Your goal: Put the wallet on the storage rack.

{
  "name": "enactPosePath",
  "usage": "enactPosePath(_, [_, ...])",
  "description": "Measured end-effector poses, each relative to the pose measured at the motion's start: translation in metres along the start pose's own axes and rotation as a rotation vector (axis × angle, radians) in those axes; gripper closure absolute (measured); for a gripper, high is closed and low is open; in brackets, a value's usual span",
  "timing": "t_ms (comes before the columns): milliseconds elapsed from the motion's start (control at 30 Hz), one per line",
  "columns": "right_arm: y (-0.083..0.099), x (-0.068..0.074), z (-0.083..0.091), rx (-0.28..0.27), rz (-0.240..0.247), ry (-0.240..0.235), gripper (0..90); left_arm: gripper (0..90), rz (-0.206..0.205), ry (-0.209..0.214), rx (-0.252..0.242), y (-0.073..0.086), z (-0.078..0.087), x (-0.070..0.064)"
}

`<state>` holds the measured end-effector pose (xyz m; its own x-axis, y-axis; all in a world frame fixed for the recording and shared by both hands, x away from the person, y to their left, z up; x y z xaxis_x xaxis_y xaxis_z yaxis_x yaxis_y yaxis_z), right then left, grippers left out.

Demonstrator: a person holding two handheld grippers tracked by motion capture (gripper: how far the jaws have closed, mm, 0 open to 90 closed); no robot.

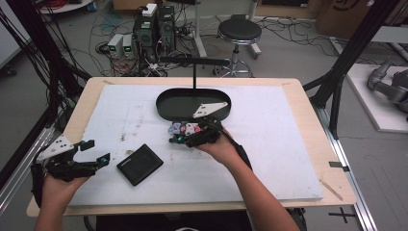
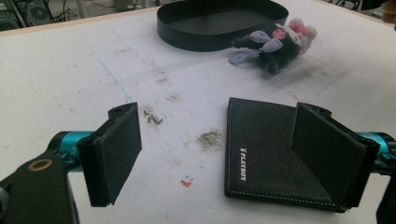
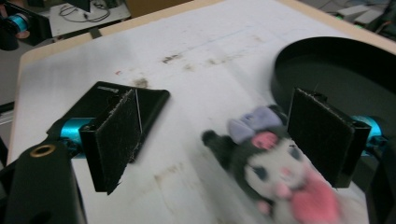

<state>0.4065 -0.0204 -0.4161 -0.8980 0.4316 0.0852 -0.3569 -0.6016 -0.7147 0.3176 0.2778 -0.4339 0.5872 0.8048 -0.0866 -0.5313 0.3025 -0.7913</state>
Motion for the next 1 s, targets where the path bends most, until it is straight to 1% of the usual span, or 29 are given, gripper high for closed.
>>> enactPosePath(33, [-0.001,0.003,-0.005,0.010,0.007,-0.006,18.5,16.6,0.003,0.000,0.000,0.001,0.000,0.000])
enactPosePath(67, [-0.004,0.008,-0.015,0.034,0.017,-0.014,18.5,16.5,0.005,-0.002,0.000,0.002,0.001,0.001])
enactPosePath(100, [-0.004,0.008,-0.015,0.034,0.017,-0.014,18.5,16.5,0.006,-0.003,0.002,0.003,0.001,0.001])
enactPosePath(133, [-0.006,0.013,-0.023,0.041,0.028,-0.028,18.5,16.6,0.008,-0.003,0.001,0.003,0.002,0.002])
enactPosePath(167, [-0.007,0.016,-0.027,0.054,0.024,-0.034,18.5,16.6,0.009,-0.005,0.000,0.004,0.003,0.002])
enactPosePath(233, [-0.009,0.021,-0.035,0.067,0.033,-0.048,18.5,16.6,0.009,-0.009,0.000,0.004,0.004,0.003])
enactPosePath(267, [-0.009,0.021,-0.035,0.067,0.033,-0.048,18.5,16.6,0.009,-0.010,0.000,0.005,0.004,0.003])
enactPosePath(300, [-0.009,0.024,-0.040,0.075,0.038,-0.056,18.5,16.5,0.010,-0.012,0.001,0.005,0.004,0.002])
enactPosePath(333, [-0.010,0.030,-0.049,0.098,0.037,-0.071,18.5,16.6,0.011,-0.011,0.001,0.006,0.005,0.002])
enactPosePath(433, [-0.010,0.034,-0.058,0.117,0.052,-0.076,18.5,16.6,0.010,-0.012,-0.001,0.006,0.006,0.002])
enactPosePath(567, [-0.009,0.042,-0.073,0.154,0.048,-0.092,18.5,16.5,0.015,-0.016,-0.004,0.007,0.008,0.003])
enactPosePath(600, [-0.008,0.044,-0.080,0.165,0.042,-0.100,18.5,16.6,0.015,-0.017,-0.005,0.007,0.008,0.003])
enactPosePath(633, [-0.008,0.044,-0.080,0.165,0.042,-0.100,18.5,16.6,0.015,-0.017,-0.006,0.007,0.009,0.004])
enactPosePath(700, [-0.007,0.047,-0.086,0.178,0.034,-0.111,18.5,16.6,0.015,-0.017,-0.005,0.007,0.009,0.004])
enactPosePath(800, [-0.004,0.050,-0.097,0.208,0.020,-0.121,18.5,16.6,0.017,-0.016,-0.006,0.007,0.009,0.004])
enactPosePath(833, [-0.002,0.051,-0.104,0.221,0.010,-0.126,18.5,16.6,0.017,-0.016,-0.006,0.007,0.009,0.004])
enactPosePath(900, [0.000,0.053,-0.107,0.232,0.011,-0.134,18.5,16.6,0.017,-0.017,-0.004,0.007,0.010,0.004])
enactPosePath(1000, [0.008,0.056,-0.118,0.286,0.016,-0.132,19.0,16.6,0.017,-0.023,0.011,0.009,0.009,0.005])
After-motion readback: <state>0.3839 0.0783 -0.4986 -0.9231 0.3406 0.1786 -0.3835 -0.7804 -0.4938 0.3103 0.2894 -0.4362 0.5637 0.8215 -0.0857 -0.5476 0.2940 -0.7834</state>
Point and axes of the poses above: each handheld gripper's, and its own axes: z roughly backward along the jaws, y roughly out of its underside, x roughly to its left, the point moved 8 cm from there along -z, roughly forward along the jaws, and after that the axes turned 13 degrees about x, right-handed, at the moved point
